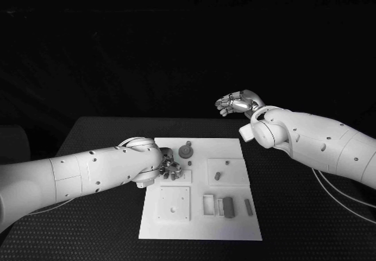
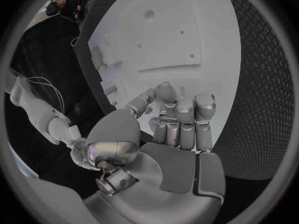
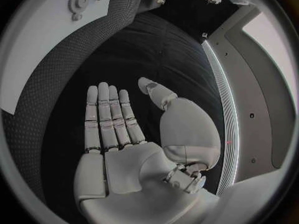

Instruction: Assemble the parts on the task board

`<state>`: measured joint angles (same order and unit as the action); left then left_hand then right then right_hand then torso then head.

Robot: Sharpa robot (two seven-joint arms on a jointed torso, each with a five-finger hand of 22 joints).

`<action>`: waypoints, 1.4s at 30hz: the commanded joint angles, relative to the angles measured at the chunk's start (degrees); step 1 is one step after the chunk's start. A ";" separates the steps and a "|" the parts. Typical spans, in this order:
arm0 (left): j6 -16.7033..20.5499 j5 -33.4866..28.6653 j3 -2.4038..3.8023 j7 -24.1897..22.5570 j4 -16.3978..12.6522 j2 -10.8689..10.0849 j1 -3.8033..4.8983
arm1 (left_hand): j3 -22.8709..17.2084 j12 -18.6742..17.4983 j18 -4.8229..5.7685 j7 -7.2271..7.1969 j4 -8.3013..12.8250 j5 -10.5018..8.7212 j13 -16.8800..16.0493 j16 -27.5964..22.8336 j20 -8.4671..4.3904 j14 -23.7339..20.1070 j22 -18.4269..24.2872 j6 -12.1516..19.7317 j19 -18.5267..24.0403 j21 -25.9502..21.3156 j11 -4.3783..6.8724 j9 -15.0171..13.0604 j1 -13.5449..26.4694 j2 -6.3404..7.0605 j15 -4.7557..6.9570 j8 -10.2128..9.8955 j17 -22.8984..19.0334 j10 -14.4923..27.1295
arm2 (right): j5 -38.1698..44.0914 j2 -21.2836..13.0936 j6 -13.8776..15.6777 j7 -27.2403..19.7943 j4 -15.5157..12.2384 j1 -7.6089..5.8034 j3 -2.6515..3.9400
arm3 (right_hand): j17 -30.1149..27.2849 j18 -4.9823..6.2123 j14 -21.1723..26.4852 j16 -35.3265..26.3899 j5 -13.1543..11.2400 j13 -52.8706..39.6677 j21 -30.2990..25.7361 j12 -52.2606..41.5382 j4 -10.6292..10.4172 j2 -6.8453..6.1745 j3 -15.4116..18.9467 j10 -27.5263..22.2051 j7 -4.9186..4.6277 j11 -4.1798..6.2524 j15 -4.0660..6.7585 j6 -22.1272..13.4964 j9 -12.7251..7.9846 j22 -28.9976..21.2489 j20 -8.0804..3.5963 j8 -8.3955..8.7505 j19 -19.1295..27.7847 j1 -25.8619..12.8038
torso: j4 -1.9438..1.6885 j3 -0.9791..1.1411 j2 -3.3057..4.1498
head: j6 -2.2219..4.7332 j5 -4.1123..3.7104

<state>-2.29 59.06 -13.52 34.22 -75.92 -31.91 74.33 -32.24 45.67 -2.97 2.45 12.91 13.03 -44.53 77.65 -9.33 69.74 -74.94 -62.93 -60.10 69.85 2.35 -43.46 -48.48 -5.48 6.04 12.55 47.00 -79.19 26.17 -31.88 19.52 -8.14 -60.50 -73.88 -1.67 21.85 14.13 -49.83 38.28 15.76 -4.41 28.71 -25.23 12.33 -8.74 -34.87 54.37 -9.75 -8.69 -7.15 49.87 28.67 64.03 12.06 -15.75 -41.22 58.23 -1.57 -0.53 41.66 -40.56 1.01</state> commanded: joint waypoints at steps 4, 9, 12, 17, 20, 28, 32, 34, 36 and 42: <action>-1.37 -0.81 -0.19 0.29 0.31 0.10 -0.33 | 1.30 0.36 -4.34 0.20 -3.88 -4.39 -0.30 0.09 -6.21 3.90 -0.88 2.08 -0.33 0.11 1.59 0.31 3.48 3.69 4.13 -1.27 0.28 -1.28 | 0.35 0.00 -0.87 -0.32 -0.10 -0.01 0.04 | -0.04 0.71 0.43 -0.48 0.29 0.12 -0.45 0.41 0.08 0.56 0.43 0.15 -0.33 -0.23 -0.16 -0.16 -0.10 0.10 0.12 0.18 0.65 0.14 | -0.01 0.01 0.01 | 0.00 -0.11; -1.34 -0.85 -0.18 0.29 0.51 0.08 -0.33 | 1.80 0.37 -4.83 0.40 -6.39 -5.56 -0.51 -0.02 -6.17 3.90 -0.87 3.07 -0.12 0.11 1.40 0.44 5.82 5.61 3.97 -1.82 0.49 -1.19 | 0.35 -0.03 -0.87 -0.36 -0.09 -0.01 0.04 | -0.02 0.68 0.56 -0.59 0.55 0.17 -0.60 0.49 -0.04 0.54 0.54 0.10 -0.38 -0.27 -0.25 -0.21 -0.14 0.12 0.18 0.22 0.79 -0.01 | 0.01 0.00 -0.02 | -0.05 -0.13; -1.37 -0.87 -0.18 0.24 0.56 0.17 -0.33 | 2.07 0.39 -5.06 0.40 -7.33 -7.41 -0.61 -0.05 -6.14 3.90 -0.88 3.16 -0.04 0.15 1.40 0.41 6.84 6.82 3.97 -1.86 0.60 -1.17 | 0.35 -0.02 -0.88 -0.38 -0.10 -0.01 0.04 | -0.02 0.69 0.60 -0.62 0.62 0.18 -0.64 0.51 -0.04 0.53 0.56 0.10 -0.39 -0.27 -0.27 -0.22 -0.15 0.12 0.18 0.22 0.83 -0.01 | 0.00 -0.02 -0.02 | -0.06 -0.18; -1.13 -0.92 -0.18 0.20 0.58 0.09 -0.33 | 1.97 0.38 -5.44 0.37 -8.33 -9.49 -0.76 -0.12 -6.14 3.90 -0.87 3.30 0.06 0.20 1.43 0.35 7.53 8.23 4.00 -1.91 0.76 -1.13 | 0.34 0.00 -0.97 -0.39 -0.13 -0.01 0.04 | -0.01 0.67 0.76 -0.73 0.78 0.21 -0.77 0.55 -0.04 0.52 0.60 0.08 -0.42 -0.27 -0.34 -0.24 -0.18 0.13 0.22 0.24 0.97 -0.01 | 0.02 0.00 -0.02 | -0.03 -0.29; -1.14 -0.92 -0.18 0.21 0.62 0.04 -0.33 | 1.95 0.37 -5.60 0.38 -8.93 -9.70 -0.83 -0.16 -6.12 3.91 -0.86 3.36 0.10 0.22 1.43 0.31 7.95 9.01 4.00 -1.94 0.84 -1.12 | 0.33 -0.05 -0.98 -0.38 -0.10 -0.01 0.04 | -0.01 0.66 0.85 -0.79 0.84 0.22 -0.85 0.57 -0.03 0.51 0.63 0.07 -0.43 -0.28 -0.38 -0.26 -0.19 0.14 0.24 0.25 1.06 0.00 | 0.02 0.01 -0.01 | -0.09 -0.30; -1.43 -0.92 -0.17 0.36 0.87 -0.43 -0.33 | 1.83 0.37 -5.77 0.35 -9.42 -9.77 -0.91 -0.19 -6.11 3.93 -0.86 3.30 0.11 0.28 1.45 0.23 8.14 9.55 4.02 -1.88 0.93 -1.12 | 0.31 -0.11 -1.06 -0.42 -0.13 0.00 0.04 | 0.00 0.64 0.99 -0.88 0.94 0.24 -0.98 0.60 -0.03 0.53 0.69 0.09 -0.46 -0.29 -0.45 -0.26 -0.21 0.15 0.28 0.25 1.19 0.00 | -0.03 -0.01 0.00 | -0.14 -0.39; -1.49 -0.85 -0.16 0.26 0.83 -1.16 -0.34 | 1.81 0.37 -5.91 0.31 -9.59 -9.86 -0.98 -0.22 -6.10 3.94 -0.86 3.21 0.12 0.35 1.48 0.13 8.12 10.43 4.05 -1.79 1.02 -1.13 | 0.30 -0.14 -1.03 -0.43 -0.01 0.02 0.04 | 0.01 0.63 1.09 -0.94 0.99 0.25 -1.06 0.62 -0.03 0.52 0.75 0.09 -0.48 -0.29 -0.50 -0.27 -0.23 0.16 0.31 0.26 1.28 -0.03 | 0.00 -0.02 -0.04 | -0.09 -0.48; -2.02 -0.74 -0.14 0.30 0.99 -1.43 -0.33 | 1.98 0.36 -5.96 0.29 -9.83 -9.95 -1.01 -0.24 -6.07 3.94 -0.85 3.12 0.14 0.37 1.51 0.07 8.40 11.43 4.07 -1.72 1.07 -1.13 | 0.29 -0.16 -1.01 -0.39 0.03 0.02 0.04 | 0.01 0.62 1.12 -0.96 1.01 0.25 -1.08 0.62 -0.03 0.52 0.77 0.08 -0.48 -0.30 -0.51 -0.27 -0.23 0.17 0.31 0.26 1.30 -0.04 | 0.01 -0.03 -0.04 | -0.05 -0.50; -2.61 -0.61 -0.13 0.47 1.23 -1.70 -0.33 | 2.10 0.32 -6.01 0.29 -10.25 -10.10 -1.04 -0.28 -6.06 3.92 -0.83 3.15 0.15 0.38 1.50 0.03 8.80 12.32 4.07 -1.72 1.11 -1.10 | 0.25 -0.22 -0.97 -0.45 0.03 0.03 0.04 | 0.01 0.62 1.15 -0.98 1.03 0.25 -1.11 0.63 -0.04 0.53 0.79 0.08 -0.49 -0.30 -0.53 -0.28 -0.24 0.17 0.32 0.27 1.34 -0.04 | 0.01 -0.02 -0.04 | 0.00 -0.50; -1.61 -0.86 -0.08 -0.48 1.32 -2.72 -0.27 | -0.45 0.06 -6.45 0.37 -16.26 -10.25 -1.16 -0.48 -6.06 3.65 -0.51 3.64 0.18 0.11 1.42 -0.38 11.65 18.82 3.98 -1.75 1.34 -0.98 | 0.07 -0.25 -0.95 -0.53 0.11 0.08 0.04 | 0.17 0.64 1.41 -1.14 3.00 0.31 -1.50 0.79 -0.35 0.59 1.58 0.04 -0.62 -0.33 -0.67 -0.37 -0.33 0.31 0.45 0.31 1.56 -0.88 | 0.01 -0.01 -0.06 | 0.22 -0.57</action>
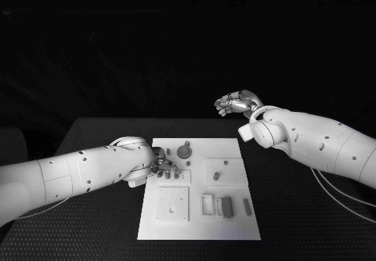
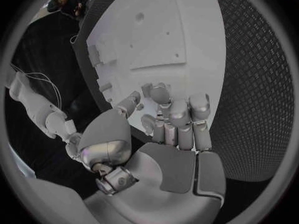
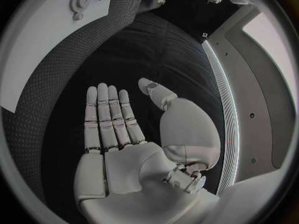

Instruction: Assemble the parts on the task board

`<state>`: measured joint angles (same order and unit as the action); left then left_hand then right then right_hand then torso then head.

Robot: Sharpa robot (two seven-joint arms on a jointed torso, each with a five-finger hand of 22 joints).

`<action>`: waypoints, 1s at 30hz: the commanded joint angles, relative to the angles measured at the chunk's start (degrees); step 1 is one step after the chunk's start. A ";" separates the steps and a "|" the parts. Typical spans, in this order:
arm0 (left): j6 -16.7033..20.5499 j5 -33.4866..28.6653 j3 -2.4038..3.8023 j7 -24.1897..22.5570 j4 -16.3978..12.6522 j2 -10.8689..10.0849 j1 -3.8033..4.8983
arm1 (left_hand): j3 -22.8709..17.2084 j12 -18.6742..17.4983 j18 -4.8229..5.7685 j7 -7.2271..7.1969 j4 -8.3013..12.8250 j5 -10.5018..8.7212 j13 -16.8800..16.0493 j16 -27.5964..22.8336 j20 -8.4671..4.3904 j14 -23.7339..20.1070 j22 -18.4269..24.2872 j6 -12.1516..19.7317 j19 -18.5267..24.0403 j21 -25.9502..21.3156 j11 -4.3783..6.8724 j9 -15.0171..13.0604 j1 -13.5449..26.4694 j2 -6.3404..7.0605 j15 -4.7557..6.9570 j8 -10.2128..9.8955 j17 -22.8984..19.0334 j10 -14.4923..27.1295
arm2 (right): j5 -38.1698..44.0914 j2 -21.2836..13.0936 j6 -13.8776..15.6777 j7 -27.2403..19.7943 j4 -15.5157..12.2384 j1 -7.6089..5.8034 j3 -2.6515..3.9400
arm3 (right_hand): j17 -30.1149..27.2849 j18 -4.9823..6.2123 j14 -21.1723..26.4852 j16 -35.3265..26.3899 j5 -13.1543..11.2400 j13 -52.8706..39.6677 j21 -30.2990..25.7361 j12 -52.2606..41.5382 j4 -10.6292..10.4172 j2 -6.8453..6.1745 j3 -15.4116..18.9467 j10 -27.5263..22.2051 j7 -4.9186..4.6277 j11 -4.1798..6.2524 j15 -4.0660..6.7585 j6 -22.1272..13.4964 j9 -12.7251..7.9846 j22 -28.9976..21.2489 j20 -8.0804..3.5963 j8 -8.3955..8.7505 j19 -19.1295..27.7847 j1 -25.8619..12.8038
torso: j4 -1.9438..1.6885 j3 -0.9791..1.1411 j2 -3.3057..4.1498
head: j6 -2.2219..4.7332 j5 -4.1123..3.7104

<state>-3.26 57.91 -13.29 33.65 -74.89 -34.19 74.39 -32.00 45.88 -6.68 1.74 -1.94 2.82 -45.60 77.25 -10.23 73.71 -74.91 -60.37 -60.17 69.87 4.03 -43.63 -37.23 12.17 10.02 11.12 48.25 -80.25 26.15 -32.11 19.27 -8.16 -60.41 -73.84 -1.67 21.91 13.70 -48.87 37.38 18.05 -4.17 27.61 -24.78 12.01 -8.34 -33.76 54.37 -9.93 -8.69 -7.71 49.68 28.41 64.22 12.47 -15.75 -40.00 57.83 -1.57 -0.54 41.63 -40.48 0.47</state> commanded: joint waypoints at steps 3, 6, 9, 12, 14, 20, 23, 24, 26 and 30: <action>-0.07 -0.71 -0.24 -0.40 0.26 -0.85 -0.17 | 3.29 -0.08 -2.83 1.18 -0.28 0.00 -0.46 0.13 -4.93 -0.57 -0.89 1.47 0.85 0.53 -0.36 -0.81 0.97 -0.46 -0.13 -0.18 0.49 0.32 | 0.05 -0.09 -0.71 -0.53 0.05 0.06 0.03 | 0.17 1.10 0.51 -0.28 1.25 0.07 -0.51 0.38 -0.03 0.22 0.76 0.04 -0.45 -0.33 -0.13 -0.19 -0.10 0.20 0.07 0.31 0.38 -0.68 | -0.01 0.01 -0.03 | 0.34 0.01; 0.11 -2.03 0.13 -0.80 0.52 -1.19 0.42 | 4.41 -0.12 -3.02 1.11 -0.35 -0.01 -0.55 0.07 -4.96 -0.67 -0.85 1.53 1.12 0.47 -0.28 -0.99 1.35 -0.36 -0.03 -0.15 0.57 0.35 | 0.02 -0.11 -0.78 -0.54 0.08 0.08 0.03 | 0.19 1.10 0.59 -0.33 1.48 0.07 -0.58 0.40 -0.02 0.25 0.88 0.04 -0.44 -0.33 -0.16 -0.20 -0.11 0.22 0.09 0.31 0.43 -0.75 | -0.06 0.00 -0.01 | 0.54 0.09; 0.48 -2.69 1.08 -1.15 1.00 -1.53 1.11 | 4.57 -0.14 -3.09 1.09 -0.37 0.00 -0.58 0.05 -4.99 -0.69 -0.84 1.54 1.19 0.45 -0.27 -1.04 1.26 -0.49 -0.01 -0.14 0.60 0.36 | 0.01 -0.11 -0.81 -0.53 0.13 0.08 0.03 | 0.19 1.10 0.64 -0.36 1.57 0.08 -0.62 0.41 -0.01 0.26 0.94 0.03 -0.43 -0.33 -0.18 -0.20 -0.12 0.23 0.10 0.31 0.46 -0.78 | -0.05 0.01 -0.02 | 0.80 0.10; -0.17 -3.19 2.29 -1.63 1.78 -1.78 1.47 | 4.88 -0.28 -3.23 1.12 0.26 0.04 -0.61 -0.09 -4.99 -0.85 -0.82 1.66 1.40 0.44 -0.30 -1.18 0.25 -2.25 -0.03 -0.14 0.64 0.51 | 0.01 -0.20 -0.86 -0.54 0.20 0.09 0.03 | 0.20 1.10 0.67 -0.38 1.62 0.08 -0.65 0.42 -0.01 0.28 0.97 0.04 -0.43 -0.33 -0.19 -0.21 -0.12 0.24 0.11 0.31 0.48 -0.80 | -0.03 0.02 -0.03 | 1.02 0.15; -0.26 -2.56 2.54 -2.08 3.20 -1.62 2.38 | 6.22 -1.31 -3.06 1.47 1.46 0.10 -0.27 -1.29 -4.63 -2.05 -0.68 2.20 2.52 -0.16 -0.65 -1.22 -0.53 -4.45 -0.41 -0.40 0.27 1.88 | 0.01 -0.29 -0.84 -0.51 0.39 0.09 0.03 | 0.20 1.10 0.67 -0.39 1.64 0.08 -0.66 0.42 0.00 0.30 0.99 0.04 -0.43 -0.33 -0.19 -0.20 -0.12 0.24 0.11 0.31 0.49 -0.80 | -0.08 0.03 -0.02 | 1.24 0.15; 1.13 -0.61 3.18 -3.46 7.25 -0.37 3.73 | 7.41 -5.64 -1.73 2.63 5.46 4.25 1.91 -6.52 -3.03 -5.28 0.73 3.75 5.83 -3.57 -1.91 -1.20 -3.99 -8.93 -1.60 -1.15 -2.03 5.55 | 0.01 -0.34 -0.98 -0.49 0.63 0.09 0.03 | 0.21 1.11 0.68 -0.39 1.67 0.08 -0.68 0.42 0.02 0.35 0.99 0.04 -0.42 -0.32 -0.19 -0.19 -0.12 0.25 0.11 0.30 0.50 -0.77 | -0.01 0.01 0.03 | 1.47 0.13; 1.64 -0.11 3.25 -4.19 9.39 0.82 3.79 | 7.56 -7.87 -1.09 3.01 7.22 4.61 3.09 -8.88 -2.46 -6.59 1.59 3.90 7.01 -5.36 -2.31 -1.17 -5.34 -9.70 -2.16 -1.28 -3.02 7.04 | 0.01 -0.30 -1.06 -0.49 0.65 0.09 0.03 | 0.22 1.13 0.70 -0.40 1.74 0.08 -0.71 0.43 0.07 0.40 0.97 0.04 -0.42 -0.32 -0.20 -0.19 -0.13 0.27 0.10 0.30 0.51 -0.70 | 0.02 0.02 0.06 | 1.53 0.09; 1.79 0.13 3.27 -4.46 10.30 1.35 3.79 | 7.59 -9.46 -0.68 3.45 7.40 4.65 3.90 -10.67 -2.05 -7.89 2.20 4.43 8.04 -6.69 -2.74 -1.05 -5.27 -9.65 -2.65 -1.58 -3.79 8.40 | 0.01 -0.31 -1.02 -0.49 0.68 0.09 0.03 | 0.22 1.13 0.70 -0.40 1.75 0.08 -0.71 0.43 0.07 0.41 0.98 0.04 -0.42 -0.32 -0.20 -0.19 -0.13 0.27 0.11 0.30 0.51 -0.70 | 0.02 0.00 0.06 | 1.55 0.07; 2.36 1.56 3.29 -4.85 12.36 2.43 3.79 | 7.83 -10.53 -0.18 3.75 7.39 4.40 4.55 -11.78 -1.67 -7.92 2.85 5.06 8.38 -7.81 -3.04 -0.91 -5.00 -9.42 -2.94 -1.94 -4.26 8.39 | 0.01 -0.22 -1.00 -0.45 0.73 0.09 0.03 | 0.22 1.12 0.71 -0.41 1.77 0.08 -0.72 0.44 0.06 0.41 0.99 0.04 -0.42 -0.32 -0.20 -0.19 -0.13 0.27 0.11 0.30 0.51 -0.71 | 0.02 -0.02 0.07 | 1.58 -0.01; 2.23 3.92 3.32 -5.47 15.63 4.24 3.79 | 7.84 -12.15 0.27 4.13 7.39 4.03 5.40 -13.35 -1.38 -8.41 3.57 5.64 8.84 -9.19 -3.45 -0.76 -5.01 -9.04 -3.36 -2.29 -4.80 8.85 | 0.01 -0.17 -1.11 -0.42 0.70 0.10 0.03 | 0.23 1.12 0.72 -0.42 1.84 0.08 -0.74 0.44 0.05 0.43 1.01 0.04 -0.43 -0.32 -0.21 -0.20 -0.14 0.28 0.12 0.30 0.52 -0.73 | 0.06 -0.02 0.06 | 1.66 -0.02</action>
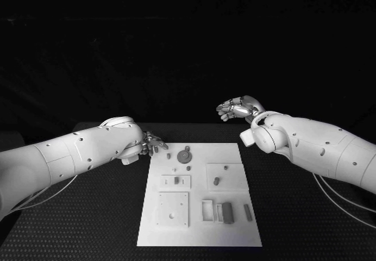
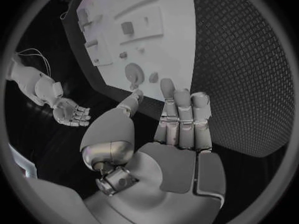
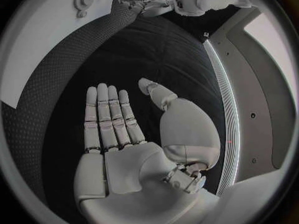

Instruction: Assemble the parts on the task board

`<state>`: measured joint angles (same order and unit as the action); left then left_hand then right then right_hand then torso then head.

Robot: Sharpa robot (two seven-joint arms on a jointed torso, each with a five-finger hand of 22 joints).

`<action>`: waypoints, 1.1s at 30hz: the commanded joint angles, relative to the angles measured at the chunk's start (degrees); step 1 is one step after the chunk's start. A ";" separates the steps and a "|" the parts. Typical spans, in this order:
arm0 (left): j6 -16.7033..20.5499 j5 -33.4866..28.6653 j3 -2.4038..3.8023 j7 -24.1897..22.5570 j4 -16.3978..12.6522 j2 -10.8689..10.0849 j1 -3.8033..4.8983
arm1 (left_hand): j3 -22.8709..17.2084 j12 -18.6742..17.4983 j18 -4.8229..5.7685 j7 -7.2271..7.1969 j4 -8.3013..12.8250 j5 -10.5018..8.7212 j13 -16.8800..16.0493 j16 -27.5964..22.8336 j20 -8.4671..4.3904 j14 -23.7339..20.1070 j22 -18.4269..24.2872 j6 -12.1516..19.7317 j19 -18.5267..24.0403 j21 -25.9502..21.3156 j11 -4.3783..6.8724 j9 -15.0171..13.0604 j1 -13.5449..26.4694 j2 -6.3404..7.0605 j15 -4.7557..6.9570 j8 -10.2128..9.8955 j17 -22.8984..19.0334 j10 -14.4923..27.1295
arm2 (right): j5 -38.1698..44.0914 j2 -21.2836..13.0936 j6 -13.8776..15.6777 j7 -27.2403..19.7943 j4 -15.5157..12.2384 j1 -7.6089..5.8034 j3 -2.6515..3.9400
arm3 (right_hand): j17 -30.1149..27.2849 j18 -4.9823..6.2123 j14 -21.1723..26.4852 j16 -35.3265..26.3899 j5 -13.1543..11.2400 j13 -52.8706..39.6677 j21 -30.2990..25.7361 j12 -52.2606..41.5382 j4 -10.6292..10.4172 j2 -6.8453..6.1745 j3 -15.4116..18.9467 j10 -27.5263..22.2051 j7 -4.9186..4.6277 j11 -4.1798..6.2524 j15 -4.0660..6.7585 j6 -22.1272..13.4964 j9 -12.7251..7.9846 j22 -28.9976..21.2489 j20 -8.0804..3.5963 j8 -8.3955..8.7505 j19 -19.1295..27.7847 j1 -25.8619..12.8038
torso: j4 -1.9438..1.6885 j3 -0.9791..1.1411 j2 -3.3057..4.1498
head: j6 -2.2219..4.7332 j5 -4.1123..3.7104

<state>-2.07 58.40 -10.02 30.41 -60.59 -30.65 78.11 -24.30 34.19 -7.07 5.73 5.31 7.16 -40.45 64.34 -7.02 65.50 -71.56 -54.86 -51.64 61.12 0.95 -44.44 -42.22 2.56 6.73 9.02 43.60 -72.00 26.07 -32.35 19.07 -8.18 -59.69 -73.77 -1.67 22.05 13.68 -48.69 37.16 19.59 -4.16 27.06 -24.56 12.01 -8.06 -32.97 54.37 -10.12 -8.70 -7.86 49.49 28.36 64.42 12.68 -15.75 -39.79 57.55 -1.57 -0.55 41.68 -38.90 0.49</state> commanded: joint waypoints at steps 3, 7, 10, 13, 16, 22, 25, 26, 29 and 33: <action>0.80 3.47 0.05 -2.61 3.45 1.81 0.05 | 0.21 -0.75 0.78 0.17 0.09 -0.41 0.40 -0.70 -4.54 -0.13 0.35 0.09 0.28 -0.69 -0.39 0.04 0.04 0.76 -0.11 -0.18 -0.21 0.47 | 0.09 0.22 -0.96 -0.37 0.02 0.03 0.03 | 0.10 1.14 0.56 -0.21 0.45 0.08 -0.22 0.23 0.06 0.18 0.24 0.05 -0.26 -0.32 -0.07 -0.01 -0.10 0.10 -0.07 0.31 0.32 -0.45 | 0.02 -0.01 0.02 | -0.01 -0.10; -0.43 3.35 0.05 -3.04 5.03 2.89 0.04 | 0.24 -0.90 0.83 0.15 0.09 -0.51 0.47 -0.81 -4.53 -0.05 0.41 0.01 0.24 -0.81 -0.38 0.03 0.03 0.85 -0.11 -0.14 -0.21 0.36 | 0.10 0.19 -0.98 -0.35 -0.07 0.04 0.03 | 0.13 1.14 0.58 -0.23 0.65 0.08 -0.27 0.25 0.06 0.19 0.30 0.04 -0.29 -0.33 -0.08 -0.03 -0.12 0.13 -0.05 0.32 0.34 -0.49 | 0.05 0.03 0.03 | 0.11 -0.11; -0.54 3.04 0.02 -3.31 6.35 3.92 0.01 | 0.27 -1.00 0.86 0.15 0.15 -0.57 0.51 -0.88 -4.53 -0.03 0.44 -0.01 0.23 -0.88 -0.38 0.03 -0.02 0.96 -0.11 -0.14 -0.20 0.32 | 0.11 0.22 -0.95 -0.35 -0.15 0.04 0.03 | 0.13 1.15 0.58 -0.23 0.71 0.08 -0.28 0.26 0.06 0.21 0.30 0.04 -0.30 -0.33 -0.08 -0.03 -0.12 0.14 -0.05 0.32 0.34 -0.49 | -0.02 -0.02 0.06 | 0.09 -0.10; -0.81 2.73 0.01 -3.73 7.56 4.69 -0.17 | 0.40 -1.25 0.94 0.23 0.14 -0.79 0.61 -1.08 -4.52 -0.04 0.51 0.27 0.24 -1.07 -0.45 0.12 0.07 1.31 -0.16 -0.31 -0.20 0.28 | 0.11 0.23 -0.94 -0.35 -0.31 0.04 0.03 | 0.14 1.16 0.59 -0.24 0.77 0.08 -0.30 0.26 0.07 0.24 0.30 0.05 -0.29 -0.32 -0.09 -0.02 -0.13 0.15 -0.04 0.31 0.34 -0.47 | 0.06 -0.03 0.07 | 0.07 -0.08; -0.70 2.58 0.01 -4.14 8.44 5.21 -0.45 | 0.43 -1.38 0.99 0.30 0.05 -0.91 0.65 -1.17 -4.52 0.00 0.55 0.60 0.22 -1.18 -0.51 0.21 0.15 1.36 -0.21 -0.51 -0.17 0.22 | 0.11 0.18 -0.95 -0.35 -0.46 0.04 0.03 | 0.15 1.16 0.59 -0.24 0.79 0.08 -0.31 0.26 0.08 0.23 0.31 0.05 -0.29 -0.32 -0.09 -0.02 -0.13 0.15 -0.04 0.31 0.34 -0.47 | 0.12 -0.05 0.11 | 0.05 -0.14; -1.38 1.82 0.00 -4.71 9.49 6.09 -0.77 | 0.42 -1.44 1.02 0.30 -0.06 -0.96 0.66 -1.19 -4.53 0.06 0.56 0.55 0.18 -1.23 -0.51 0.22 0.20 1.22 -0.22 -0.50 -0.12 0.12 | 0.13 0.11 -0.87 -0.30 -0.55 0.04 0.04 | 0.15 1.16 0.60 -0.25 0.83 0.08 -0.32 0.26 0.08 0.22 0.33 0.06 -0.29 -0.32 -0.09 -0.01 -0.13 0.17 -0.03 0.31 0.35 -0.48 | 0.11 -0.02 0.12 | -0.03 -0.29; -1.75 1.78 0.00 -4.97 10.29 6.50 -1.11 | 0.41 -1.45 1.02 0.30 -0.05 -0.96 0.66 -1.19 -4.53 0.07 0.55 0.54 0.17 -1.23 -0.51 0.22 0.17 1.18 -0.22 -0.49 -0.11 0.10 | 0.13 0.06 -0.85 -0.33 -0.70 0.04 0.04 | 0.16 1.16 0.60 -0.25 0.83 0.08 -0.32 0.26 0.09 0.22 0.34 0.06 -0.29 -0.32 -0.09 -0.01 -0.13 0.17 -0.03 0.31 0.35 -0.49 | 0.09 -0.05 0.10 | -0.05 -0.34; -1.89 1.78 0.00 -5.08 10.60 6.66 -1.26 | 0.40 -1.45 1.02 0.29 -0.05 -0.95 0.66 -1.19 -4.53 0.08 0.55 0.52 0.17 -1.23 -0.51 0.22 0.15 1.15 -0.22 -0.48 -0.10 0.08 | 0.13 0.06 -0.84 -0.33 -0.71 0.03 0.04 | 0.16 1.16 0.60 -0.25 0.83 0.08 -0.32 0.26 0.09 0.22 0.34 0.06 -0.29 -0.32 -0.09 -0.01 -0.13 0.17 -0.03 0.31 0.35 -0.49 | 0.06 -0.05 0.10 | -0.10 -0.32; -2.11 1.73 0.01 -5.36 11.42 7.12 -1.69 | 0.22 -1.44 1.01 0.23 0.14 -0.64 0.63 -1.13 -4.57 0.18 0.52 0.31 0.11 -1.21 -0.45 0.18 -0.21 0.76 -0.17 -0.38 -0.02 -0.06 | 0.13 0.12 -0.82 -0.34 -0.75 0.03 0.04 | 0.16 1.16 0.60 -0.25 0.83 0.08 -0.33 0.26 0.09 0.22 0.34 0.06 -0.29 -0.32 -0.09 -0.01 -0.13 0.17 -0.03 0.31 0.35 -0.49 | 0.04 -0.03 0.10 | -0.15 -0.41; -2.46 1.32 0.01 -5.50 11.69 7.39 -2.00 | 0.27 -1.48 1.06 0.18 0.29 -0.45 0.61 -1.10 -4.58 0.25 0.45 0.14 0.03 -1.17 -0.41 0.16 -0.33 0.56 -0.14 -0.30 0.09 -0.17 | 0.14 0.16 -0.88 -0.31 -0.81 0.03 0.04 | 0.16 1.16 0.61 -0.25 0.83 0.08 -0.34 0.27 0.08 0.21 0.35 0.06 -0.29 -0.32 -0.10 0.00 -0.13 0.18 -0.03 0.30 0.35 -0.50 | 0.08 -0.01 0.09 | -0.23 -0.45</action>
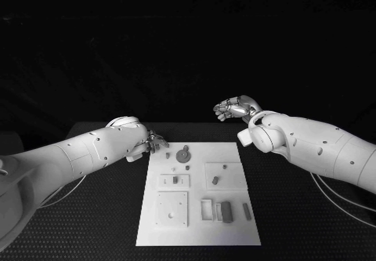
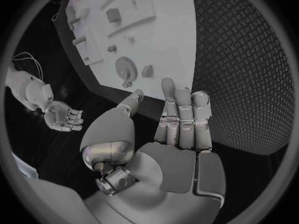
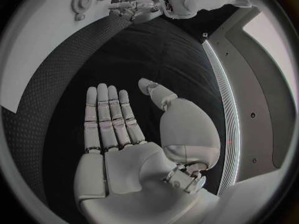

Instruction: Assemble the parts on the task board

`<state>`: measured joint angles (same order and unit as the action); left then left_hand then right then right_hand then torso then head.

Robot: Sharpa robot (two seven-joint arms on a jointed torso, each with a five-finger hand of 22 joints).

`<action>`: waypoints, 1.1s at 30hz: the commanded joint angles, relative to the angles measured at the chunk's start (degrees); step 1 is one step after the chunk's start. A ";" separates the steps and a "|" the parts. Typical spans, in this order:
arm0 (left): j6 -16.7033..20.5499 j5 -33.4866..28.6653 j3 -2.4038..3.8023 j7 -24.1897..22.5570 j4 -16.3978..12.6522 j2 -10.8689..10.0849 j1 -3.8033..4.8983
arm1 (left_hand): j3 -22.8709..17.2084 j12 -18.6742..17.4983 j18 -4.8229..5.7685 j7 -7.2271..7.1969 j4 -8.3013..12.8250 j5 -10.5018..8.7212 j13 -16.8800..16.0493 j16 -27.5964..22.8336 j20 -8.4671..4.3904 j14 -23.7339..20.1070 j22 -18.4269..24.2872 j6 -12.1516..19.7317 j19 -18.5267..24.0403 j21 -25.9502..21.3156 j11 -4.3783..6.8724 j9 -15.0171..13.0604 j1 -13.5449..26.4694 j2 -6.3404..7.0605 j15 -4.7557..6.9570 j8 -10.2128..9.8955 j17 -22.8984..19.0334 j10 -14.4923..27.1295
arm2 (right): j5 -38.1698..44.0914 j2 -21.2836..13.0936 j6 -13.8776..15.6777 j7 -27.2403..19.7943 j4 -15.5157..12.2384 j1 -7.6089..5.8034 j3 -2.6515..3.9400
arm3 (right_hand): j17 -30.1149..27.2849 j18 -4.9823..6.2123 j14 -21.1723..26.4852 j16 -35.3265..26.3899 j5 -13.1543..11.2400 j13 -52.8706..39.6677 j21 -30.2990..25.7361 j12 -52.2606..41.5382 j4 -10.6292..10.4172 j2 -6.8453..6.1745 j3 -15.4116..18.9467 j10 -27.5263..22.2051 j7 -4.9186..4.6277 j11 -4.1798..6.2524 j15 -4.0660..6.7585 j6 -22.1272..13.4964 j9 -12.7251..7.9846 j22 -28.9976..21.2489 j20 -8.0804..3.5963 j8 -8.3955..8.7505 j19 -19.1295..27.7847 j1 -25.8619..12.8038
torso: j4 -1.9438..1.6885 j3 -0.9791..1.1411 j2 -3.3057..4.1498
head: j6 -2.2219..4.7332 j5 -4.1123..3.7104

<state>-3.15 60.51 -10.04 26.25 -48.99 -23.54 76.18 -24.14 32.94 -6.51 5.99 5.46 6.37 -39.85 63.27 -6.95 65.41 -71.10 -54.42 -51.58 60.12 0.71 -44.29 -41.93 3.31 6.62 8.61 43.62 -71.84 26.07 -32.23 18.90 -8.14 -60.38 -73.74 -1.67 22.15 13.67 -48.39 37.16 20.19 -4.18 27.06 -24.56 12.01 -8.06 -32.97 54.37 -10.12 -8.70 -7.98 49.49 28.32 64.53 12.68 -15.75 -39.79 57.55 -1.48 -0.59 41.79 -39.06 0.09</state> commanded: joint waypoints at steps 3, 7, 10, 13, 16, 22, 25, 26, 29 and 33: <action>-1.94 -0.97 0.04 -1.36 -0.07 0.43 -0.12 | 0.23 -0.24 0.55 -0.13 0.19 0.39 -0.02 0.03 -4.67 0.43 -0.07 -0.51 -0.10 -0.13 -0.12 -0.01 -0.58 -0.36 0.01 0.20 0.18 -0.47 | 0.14 0.06 -0.71 -0.31 -0.06 0.01 0.04 | 0.06 1.18 0.32 -0.26 0.24 0.09 -0.35 0.27 0.08 0.22 0.37 0.06 -0.29 -0.32 0.02 0.00 -0.09 0.07 -0.02 0.30 0.36 -0.51 | 0.02 0.04 -0.03 | -0.14 -0.05; -2.79 -0.97 0.02 -1.24 -0.32 0.46 -0.12 | 0.46 -0.19 0.57 -0.28 0.32 0.40 -0.13 0.22 -4.76 0.63 -0.21 -0.92 -0.29 0.00 0.02 -0.05 -0.53 -0.58 0.15 0.39 0.44 -0.80 | 0.15 0.12 -0.71 -0.29 -0.01 0.01 0.04 | 0.06 1.18 0.33 -0.27 0.25 0.09 -0.37 0.27 0.08 0.23 0.37 0.06 -0.29 -0.32 0.01 0.01 -0.09 0.08 -0.02 0.30 0.37 -0.51 | -0.04 0.11 -0.09 | -0.25 -0.05; -3.70 -0.97 0.01 -1.34 -0.54 0.43 -0.12 | 0.59 -0.19 0.58 -0.41 0.35 0.42 -0.21 0.33 -4.83 0.72 -0.32 -1.34 -0.38 0.07 0.14 -0.11 -0.46 -0.79 0.25 0.60 0.62 -0.95 | 0.16 0.10 -0.67 -0.27 -0.02 0.01 0.04 | 0.06 1.18 0.35 -0.28 0.27 0.09 -0.38 0.28 0.08 0.23 0.38 0.06 -0.30 -0.32 0.01 0.01 -0.09 0.08 -0.01 0.29 0.37 -0.51 | -0.06 0.10 -0.13 | -0.25 -0.13; -4.79 -1.14 0.00 -1.37 -0.74 0.45 -0.12 | 0.72 -0.10 0.56 -0.57 0.44 0.43 -0.34 0.53 -4.94 0.91 -0.47 -1.78 -0.54 0.21 0.29 -0.15 -0.46 -0.95 0.40 0.80 0.86 -1.25 | 0.17 0.10 -0.72 -0.26 -0.02 0.01 0.04 | 0.07 1.18 0.36 -0.29 0.28 0.09 -0.39 0.28 0.08 0.23 0.38 0.06 -0.30 -0.32 0.01 0.01 -0.09 0.08 -0.01 0.30 0.38 -0.50 | -0.13 0.05 -0.12 | -0.30 -0.12; -6.02 -1.22 -0.02 -1.31 -1.01 0.48 -0.12 | 0.83 -0.06 0.55 -0.68 0.49 0.43 -0.43 0.69 -5.02 1.02 -0.60 -2.09 -0.63 0.33 0.40 -0.16 -0.43 -1.11 0.51 0.93 1.05 -1.43 | 0.17 0.18 -0.76 -0.30 0.03 0.01 0.04 | 0.07 1.18 0.37 -0.30 0.30 0.09 -0.40 0.28 0.08 0.21 0.39 0.06 -0.30 -0.32 0.00 0.00 -0.10 0.09 -0.01 0.30 0.39 -0.51 | -0.13 0.08 -0.12 | -0.39 -0.12; -7.48 -1.22 -0.07 -1.12 -1.18 0.51 -0.17 | 0.93 -0.07 0.56 -0.81 0.57 0.43 -0.53 0.85 -5.11 1.05 -0.77 -2.56 -0.66 0.44 0.51 -0.19 -0.41 -1.35 0.61 1.13 1.28 -1.57 | 0.17 0.20 -0.71 -0.27 0.07 0.01 0.04 | 0.07 1.18 0.40 -0.32 0.32 0.10 -0.44 0.29 0.06 0.18 0.45 0.06 -0.31 -0.32 -0.02 -0.01 -0.11 0.10 0.01 0.30 0.41 -0.57 | -0.04 0.07 -0.12 | -0.33 -0.12; -7.18 -1.46 -0.08 -1.28 -1.05 0.62 -0.31 | 0.92 -0.08 0.56 -0.84 0.66 0.54 -0.57 0.91 -5.15 1.05 -0.85 -2.66 -0.66 0.48 0.55 -0.18 -0.51 -1.55 0.65 1.16 1.38 -1.60 | 0.17 0.21 -0.72 -0.24 0.11 0.01 0.04 | 0.08 1.18 0.41 -0.33 0.34 0.10 -0.46 0.30 0.07 0.18 0.45 0.06 -0.31 -0.32 -0.02 -0.01 -0.11 0.11 0.01 0.31 0.42 -0.57 | -0.06 0.06 -0.11 | -0.36 -0.18; -7.10 -1.69 -0.09 -1.29 -0.97 0.69 -0.32 | 0.93 -0.09 0.56 -0.85 0.70 0.58 -0.58 0.93 -5.16 1.04 -0.87 -2.66 -0.66 0.50 0.55 -0.17 -0.52 -1.56 0.66 1.15 1.41 -1.60 | 0.17 0.20 -0.74 -0.22 0.11 0.01 0.04 | 0.08 1.18 0.41 -0.33 0.34 0.10 -0.46 0.30 0.07 0.18 0.45 0.06 -0.31 -0.32 -0.02 -0.02 -0.11 0.11 0.01 0.31 0.42 -0.57 | -0.07 0.04 -0.11 | -0.33 -0.22; -6.73 -2.44 -0.09 -1.48 -0.89 0.77 -0.32 | 0.97 -0.12 0.57 -0.84 0.77 0.72 -0.61 0.94 -5.19 1.01 -0.94 -2.61 -0.64 0.52 0.54 -0.13 -0.54 -1.65 0.66 1.10 1.48 -1.60 | 0.17 0.20 -0.75 -0.21 0.05 0.01 0.04 | 0.08 1.19 0.42 -0.34 0.35 0.10 -0.47 0.31 0.08 0.19 0.45 0.05 -0.31 -0.32 -0.02 -0.02 -0.12 0.12 0.01 0.31 0.43 -0.55 | -0.06 0.04 -0.08 | -0.37 -0.28; -5.92 -2.89 -0.09 -1.60 -0.53 1.01 -0.32 | 1.02 -0.16 0.59 -0.80 0.78 0.78 -0.63 0.94 -5.20 0.96 -0.99 -2.49 -0.62 0.52 0.52 -0.07 -0.48 -1.75 0.64 1.01 1.53 -1.58 | 0.17 0.28 -0.80 -0.22 0.10 0.01 0.04 | 0.09 1.20 0.43 -0.34 0.35 0.10 -0.49 0.31 0.10 0.20 0.44 0.05 -0.31 -0.32 -0.03 -0.02 -0.12 0.13 0.01 0.31 0.43 -0.51 | -0.02 0.06 -0.04 | -0.39 -0.33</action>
<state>-8.89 58.81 -10.15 25.53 -49.61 -22.79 75.85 -23.34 32.94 -6.09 5.13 6.25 6.83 -40.43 63.90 -7.16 66.36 -72.04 -56.61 -51.81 60.34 1.31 -44.38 -42.57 2.15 6.97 9.50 45.09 -73.11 26.08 -32.05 18.87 -8.09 -60.27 -73.75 -1.67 22.19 13.88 -48.40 37.16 20.19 -4.14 26.83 -24.56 12.17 -8.06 -32.82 54.37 -10.12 -8.70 -7.96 49.49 28.27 64.58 12.67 -15.75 -39.80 57.55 -1.54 -0.54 41.70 -39.42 -0.22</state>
